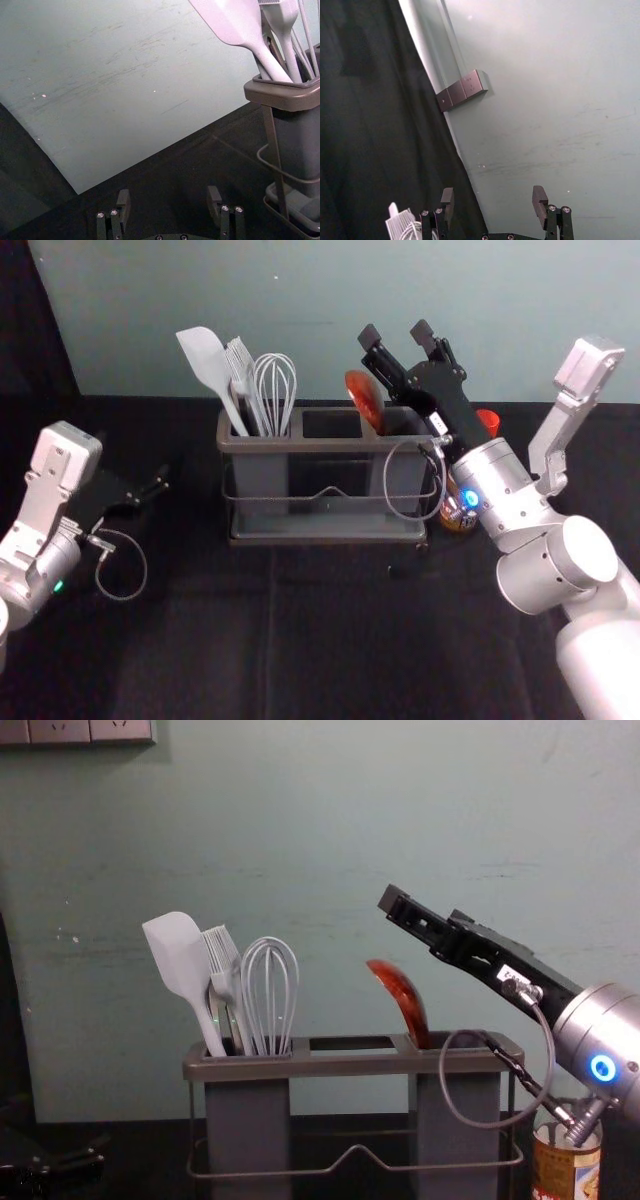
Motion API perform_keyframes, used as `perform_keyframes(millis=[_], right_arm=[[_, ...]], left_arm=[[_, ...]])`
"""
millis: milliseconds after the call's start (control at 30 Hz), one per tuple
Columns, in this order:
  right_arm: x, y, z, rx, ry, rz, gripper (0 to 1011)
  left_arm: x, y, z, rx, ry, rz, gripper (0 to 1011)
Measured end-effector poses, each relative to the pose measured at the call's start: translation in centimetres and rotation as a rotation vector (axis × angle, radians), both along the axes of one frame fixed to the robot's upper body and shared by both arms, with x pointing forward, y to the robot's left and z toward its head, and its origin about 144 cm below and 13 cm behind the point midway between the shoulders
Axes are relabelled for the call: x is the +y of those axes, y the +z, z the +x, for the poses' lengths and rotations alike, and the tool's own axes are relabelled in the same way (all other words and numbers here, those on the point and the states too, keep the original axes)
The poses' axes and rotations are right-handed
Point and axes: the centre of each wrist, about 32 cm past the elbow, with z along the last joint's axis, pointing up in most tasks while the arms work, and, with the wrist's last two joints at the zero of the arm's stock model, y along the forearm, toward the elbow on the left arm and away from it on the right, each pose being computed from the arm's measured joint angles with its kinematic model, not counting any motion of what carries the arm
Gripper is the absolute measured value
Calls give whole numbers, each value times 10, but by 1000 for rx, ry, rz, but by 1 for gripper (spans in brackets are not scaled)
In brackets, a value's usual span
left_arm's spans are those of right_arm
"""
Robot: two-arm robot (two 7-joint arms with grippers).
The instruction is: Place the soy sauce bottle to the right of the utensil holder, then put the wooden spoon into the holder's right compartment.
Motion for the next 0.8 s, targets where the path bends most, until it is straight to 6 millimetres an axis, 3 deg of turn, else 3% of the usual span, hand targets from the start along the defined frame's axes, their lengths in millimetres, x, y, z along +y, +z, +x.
perform_keyframes(millis=[200, 500, 800], right_arm=[[-3, 5, -11, 14, -1, -30, 1002], [-36, 18, -51, 40, -31, -154, 1002], [-69, 14, -89, 68, -60, -270, 1002]], left_arm=[[0, 0, 0, 0, 0, 0, 1005], [0, 0, 0, 0, 0, 0, 1005], [0, 0, 0, 0, 0, 0, 1005]])
